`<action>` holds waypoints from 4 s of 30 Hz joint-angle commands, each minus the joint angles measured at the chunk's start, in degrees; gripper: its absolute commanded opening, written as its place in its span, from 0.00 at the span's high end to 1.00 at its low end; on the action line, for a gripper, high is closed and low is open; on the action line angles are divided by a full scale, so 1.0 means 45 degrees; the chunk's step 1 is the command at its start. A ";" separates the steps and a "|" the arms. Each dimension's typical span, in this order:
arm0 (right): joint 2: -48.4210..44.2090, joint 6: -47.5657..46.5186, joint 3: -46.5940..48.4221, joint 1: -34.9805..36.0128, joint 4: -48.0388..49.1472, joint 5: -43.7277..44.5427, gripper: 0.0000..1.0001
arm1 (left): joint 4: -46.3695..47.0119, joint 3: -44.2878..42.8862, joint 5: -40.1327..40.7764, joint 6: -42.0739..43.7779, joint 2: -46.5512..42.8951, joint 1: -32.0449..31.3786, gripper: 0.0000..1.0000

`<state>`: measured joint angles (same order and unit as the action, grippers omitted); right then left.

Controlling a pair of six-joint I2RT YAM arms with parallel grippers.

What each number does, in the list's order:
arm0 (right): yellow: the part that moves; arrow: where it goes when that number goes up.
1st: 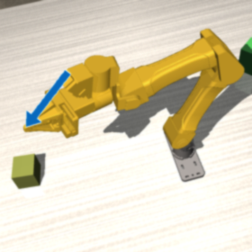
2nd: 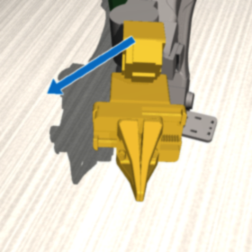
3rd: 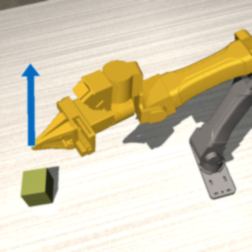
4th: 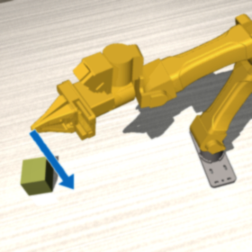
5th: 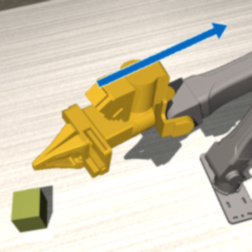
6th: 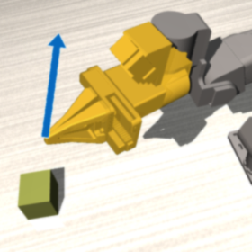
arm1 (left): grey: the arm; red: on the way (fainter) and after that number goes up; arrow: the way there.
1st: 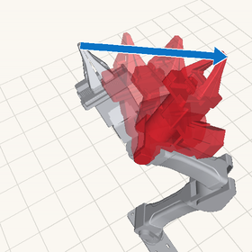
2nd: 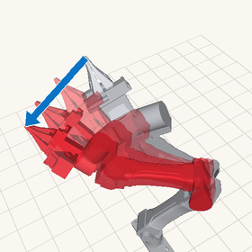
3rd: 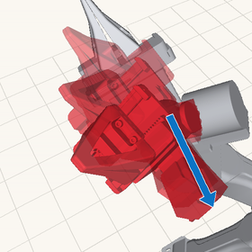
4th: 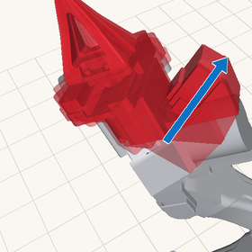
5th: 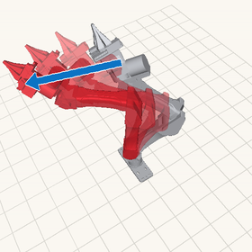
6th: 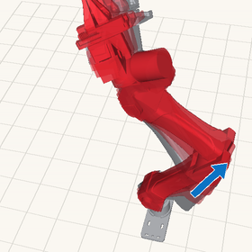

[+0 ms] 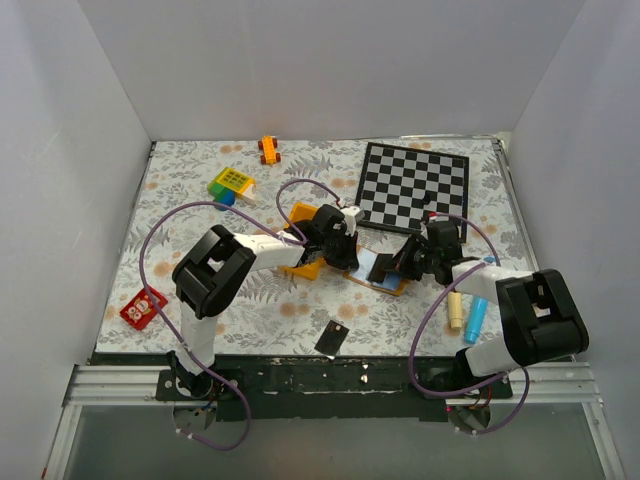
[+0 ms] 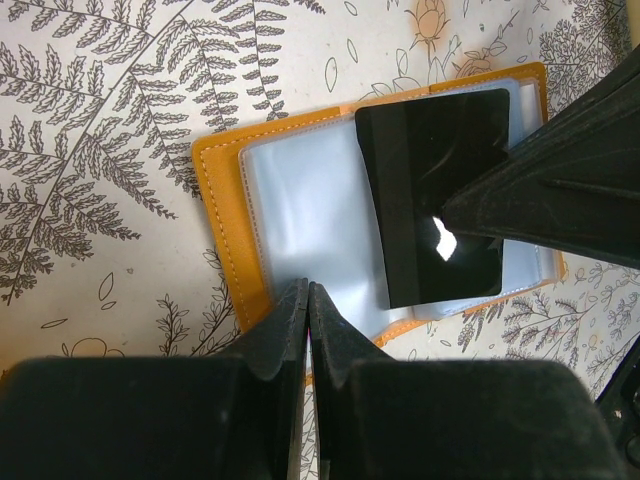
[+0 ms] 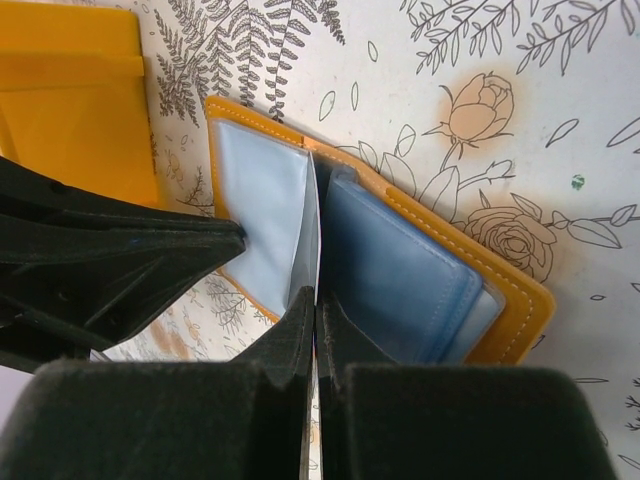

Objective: Put the credit cards into the card holder
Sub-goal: Insert the credit card into the card slot.

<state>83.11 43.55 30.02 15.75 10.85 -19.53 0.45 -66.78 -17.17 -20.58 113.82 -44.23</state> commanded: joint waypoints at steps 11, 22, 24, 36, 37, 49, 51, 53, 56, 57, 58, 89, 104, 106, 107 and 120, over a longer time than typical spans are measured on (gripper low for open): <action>-0.0266 0.0711 -0.0714 0.0094 -0.0576 0.0941 0.99 | -0.0412 0.0388 0.0085 0.0100 0.0234 -0.0035 1.00; 0.0125 0.2334 -0.1593 0.0075 0.1025 0.1234 0.99 | -0.0393 0.0407 0.0046 0.0081 0.0215 -0.0113 1.00; 0.0086 0.2353 -0.1651 0.0114 0.1065 0.1370 0.99 | -0.0393 0.0466 0.0046 0.0061 0.0234 -0.0132 1.00; 0.0554 0.2431 -0.1573 0.0114 0.1572 0.1177 0.99 | -0.0178 0.1227 -0.0013 -0.0290 -0.0078 -0.0289 1.00; 0.0612 0.2451 -0.1593 0.0114 0.1669 0.1137 0.99 | -0.0178 0.1305 -0.0013 -0.0329 -0.0098 -0.0328 1.00; 0.0906 0.2627 -0.1964 0.0114 0.2335 0.0668 0.99 | 0.0193 0.1931 0.0046 -0.0603 -0.0352 -0.0445 1.00; 0.0809 0.2666 -0.2061 0.0114 0.2354 0.0571 0.99 | 0.0213 0.1931 0.0085 -0.0603 -0.0371 -0.0464 1.00; 0.0750 0.2666 -0.2140 0.0114 0.2393 0.0473 0.99 | 0.0213 0.1970 0.0104 -0.0603 -0.0410 -0.0464 1.00; 0.0750 0.2724 -0.2218 0.0114 0.2452 0.0200 0.99 | 0.0213 0.1989 0.0104 -0.0603 -0.0391 -0.0465 1.00; 0.0769 0.2744 -0.2257 0.0114 0.2510 0.0103 0.99 | 0.0232 0.1970 0.0104 -0.0583 -0.0391 -0.0445 1.00; 0.0769 0.2725 -0.2276 0.0114 0.2588 0.0005 0.99 | 0.0232 0.2008 0.0124 -0.0583 -0.0391 -0.0464 1.00; 0.0730 0.1455 -0.1886 0.0094 0.1514 -0.1207 0.99 | -0.0002 0.1697 0.0300 -0.0407 -0.0254 -0.0465 1.00; 0.2488 0.2021 -0.1847 0.0075 0.3506 -0.1598 0.99 | -0.0041 0.1657 0.0358 -0.0349 -0.0332 -0.0465 1.00; 0.2430 0.1944 -0.1867 0.0094 0.3448 -0.1501 0.99 | -0.0021 0.1619 0.0397 -0.0330 -0.0332 -0.0445 1.00; 0.2391 0.1866 -0.1867 0.0094 0.3409 -0.1442 0.99 | -0.0021 0.1618 0.0417 -0.0329 -0.0352 -0.0445 1.00; 0.2098 0.1553 -0.1886 0.0094 0.2921 -0.1129 0.99 | -0.0705 0.1404 0.1647 -0.0212 -0.1602 -0.0231 1.00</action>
<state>91.59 54.02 23.11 15.42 33.04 -27.44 2.76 -60.60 -13.28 -22.92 109.47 -45.87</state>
